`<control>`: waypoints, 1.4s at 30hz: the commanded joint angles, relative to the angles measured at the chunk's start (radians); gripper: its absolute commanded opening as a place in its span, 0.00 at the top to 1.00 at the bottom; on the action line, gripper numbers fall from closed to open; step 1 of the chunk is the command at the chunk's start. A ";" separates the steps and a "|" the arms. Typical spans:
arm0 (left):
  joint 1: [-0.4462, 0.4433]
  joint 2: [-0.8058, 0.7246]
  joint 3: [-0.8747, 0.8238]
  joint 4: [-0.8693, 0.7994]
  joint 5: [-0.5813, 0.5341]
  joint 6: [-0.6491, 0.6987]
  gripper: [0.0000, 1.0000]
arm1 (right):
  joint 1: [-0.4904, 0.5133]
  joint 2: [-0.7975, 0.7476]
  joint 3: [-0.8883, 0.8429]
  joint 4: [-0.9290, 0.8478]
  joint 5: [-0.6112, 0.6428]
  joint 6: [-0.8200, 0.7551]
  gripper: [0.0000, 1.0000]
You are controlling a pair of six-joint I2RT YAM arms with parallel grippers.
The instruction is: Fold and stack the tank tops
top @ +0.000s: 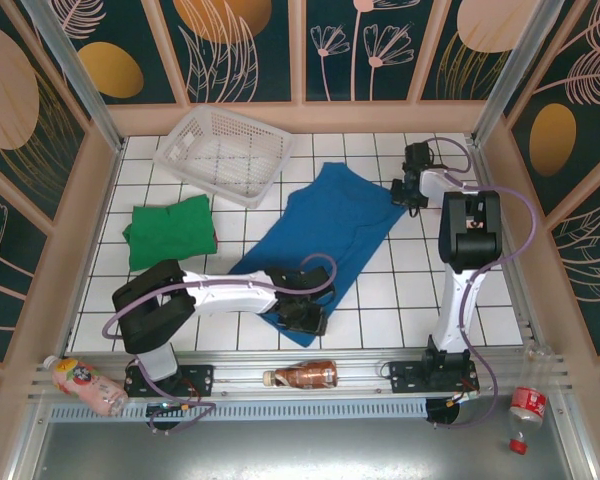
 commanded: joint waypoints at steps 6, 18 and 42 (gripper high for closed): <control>-0.061 0.056 0.023 -0.010 0.098 -0.025 0.52 | -0.039 -0.074 -0.038 -0.137 0.200 -0.087 0.85; -0.037 -0.014 0.025 -0.079 0.003 -0.053 0.51 | 0.032 -0.047 0.087 -0.195 0.110 -0.023 0.75; 0.029 -0.097 -0.191 -0.007 0.013 -0.090 0.53 | 0.040 0.028 0.015 -0.113 0.099 0.062 0.76</control>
